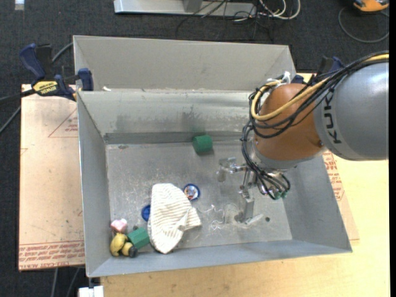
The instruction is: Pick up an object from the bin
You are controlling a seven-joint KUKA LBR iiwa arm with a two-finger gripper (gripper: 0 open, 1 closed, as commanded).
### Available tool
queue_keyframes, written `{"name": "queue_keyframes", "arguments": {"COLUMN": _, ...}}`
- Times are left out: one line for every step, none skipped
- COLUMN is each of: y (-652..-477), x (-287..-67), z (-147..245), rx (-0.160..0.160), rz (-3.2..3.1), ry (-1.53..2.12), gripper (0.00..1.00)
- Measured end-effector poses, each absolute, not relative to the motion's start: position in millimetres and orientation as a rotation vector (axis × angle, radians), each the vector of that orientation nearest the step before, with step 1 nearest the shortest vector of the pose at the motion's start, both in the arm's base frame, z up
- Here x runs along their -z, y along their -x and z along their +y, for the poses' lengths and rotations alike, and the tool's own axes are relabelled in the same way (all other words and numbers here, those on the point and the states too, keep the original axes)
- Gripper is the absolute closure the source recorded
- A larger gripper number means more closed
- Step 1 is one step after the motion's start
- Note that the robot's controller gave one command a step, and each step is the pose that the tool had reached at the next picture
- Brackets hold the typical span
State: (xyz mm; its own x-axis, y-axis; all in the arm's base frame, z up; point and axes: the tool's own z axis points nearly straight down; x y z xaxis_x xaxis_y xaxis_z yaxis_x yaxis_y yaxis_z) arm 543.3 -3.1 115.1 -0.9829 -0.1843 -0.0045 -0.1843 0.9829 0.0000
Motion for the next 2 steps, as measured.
{"name": "queue_keyframes", "arguments": {"y": -497.3, "x": -100.5, "z": 130.5, "rx": -0.003, "rz": 3.149, "ry": 0.021, "gripper": 0.0}}
{"name": "queue_keyframes", "arguments": {"y": -506.8, "x": -76.0, "z": 6.0, "rx": -0.002, "rz": 3.123, "ry": 0.323, "gripper": 0.0}}
